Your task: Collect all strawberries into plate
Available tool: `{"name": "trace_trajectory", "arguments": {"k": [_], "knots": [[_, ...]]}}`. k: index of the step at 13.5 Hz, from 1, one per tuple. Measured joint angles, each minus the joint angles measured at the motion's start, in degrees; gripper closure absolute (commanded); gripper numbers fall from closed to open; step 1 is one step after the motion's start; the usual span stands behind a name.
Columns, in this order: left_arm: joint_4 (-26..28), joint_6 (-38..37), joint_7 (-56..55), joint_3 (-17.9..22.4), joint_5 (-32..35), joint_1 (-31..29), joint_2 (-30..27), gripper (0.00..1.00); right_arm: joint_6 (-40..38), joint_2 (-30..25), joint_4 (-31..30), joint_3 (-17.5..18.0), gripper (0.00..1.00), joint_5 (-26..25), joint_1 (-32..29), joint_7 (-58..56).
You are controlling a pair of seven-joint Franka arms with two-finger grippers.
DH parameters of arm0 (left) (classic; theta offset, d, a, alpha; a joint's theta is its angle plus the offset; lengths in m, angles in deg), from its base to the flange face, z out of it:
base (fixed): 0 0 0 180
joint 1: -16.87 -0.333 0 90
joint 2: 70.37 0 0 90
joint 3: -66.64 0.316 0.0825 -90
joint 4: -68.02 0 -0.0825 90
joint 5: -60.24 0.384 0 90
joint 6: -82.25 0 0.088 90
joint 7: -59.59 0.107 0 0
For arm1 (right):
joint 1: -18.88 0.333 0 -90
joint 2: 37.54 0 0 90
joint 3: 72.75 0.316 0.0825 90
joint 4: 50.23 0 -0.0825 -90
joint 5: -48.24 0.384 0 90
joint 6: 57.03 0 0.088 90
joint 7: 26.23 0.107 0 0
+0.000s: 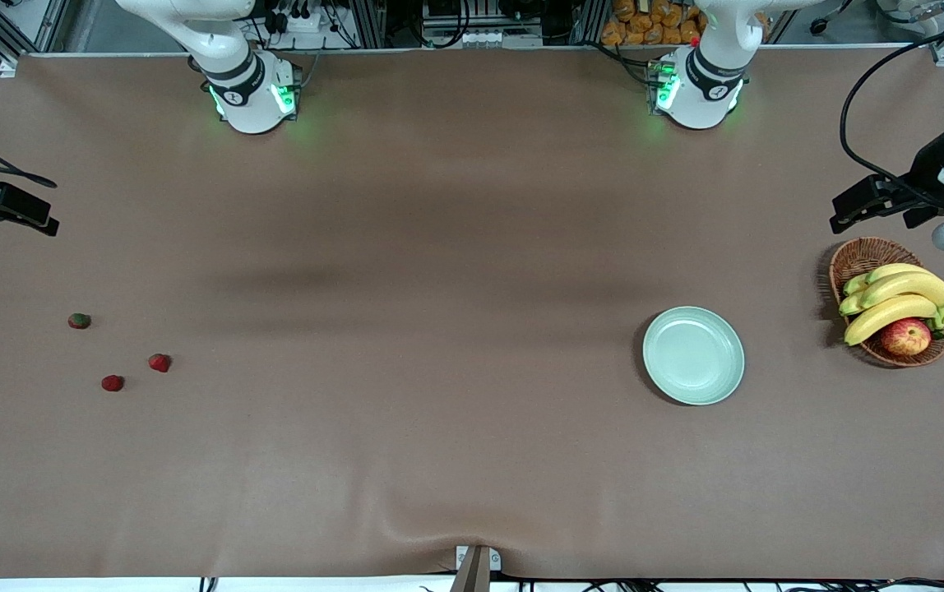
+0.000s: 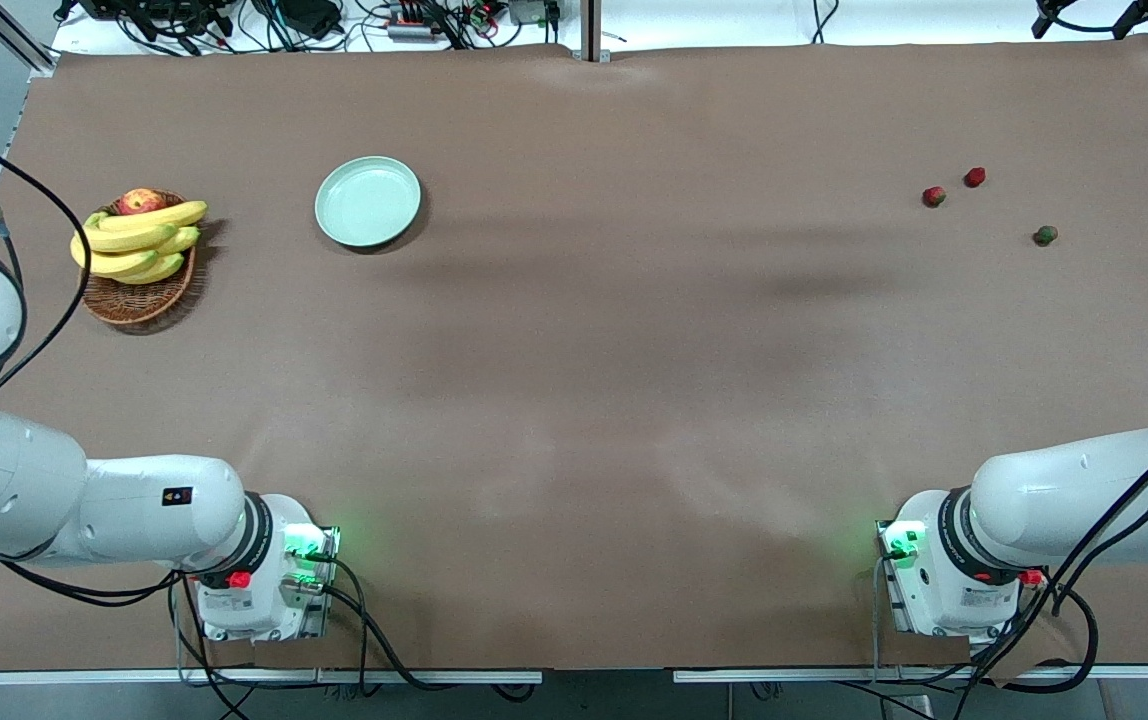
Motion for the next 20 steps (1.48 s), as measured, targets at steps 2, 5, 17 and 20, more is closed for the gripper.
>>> {"name": "trace_trajectory", "arguments": {"k": [2,5,17,20], "knots": [[0.0,-0.4,0.0,0.0,0.0,0.0,0.0,0.0,0.0,0.0,0.0,0.0,0.0,0.0,0.0,0.0],[-0.2,-1.2,0.0,0.2,0.3,-0.3,0.0,0.0,-0.1,0.0,0.0,0.0,0.0,0.0,0.0,0.0],[-0.4,-2.4,0.0,0.0,1.5,-0.2,0.6,0.0,11.5,13.5,-1.7,0.2,0.0,0.0,1.0,-0.5],[-0.3,-2.4,0.0,0.0,1.5,-0.3,0.7,0.0,15.9,18.5,-1.7,0.1,0.0,0.0,1.1,-1.5]]}}
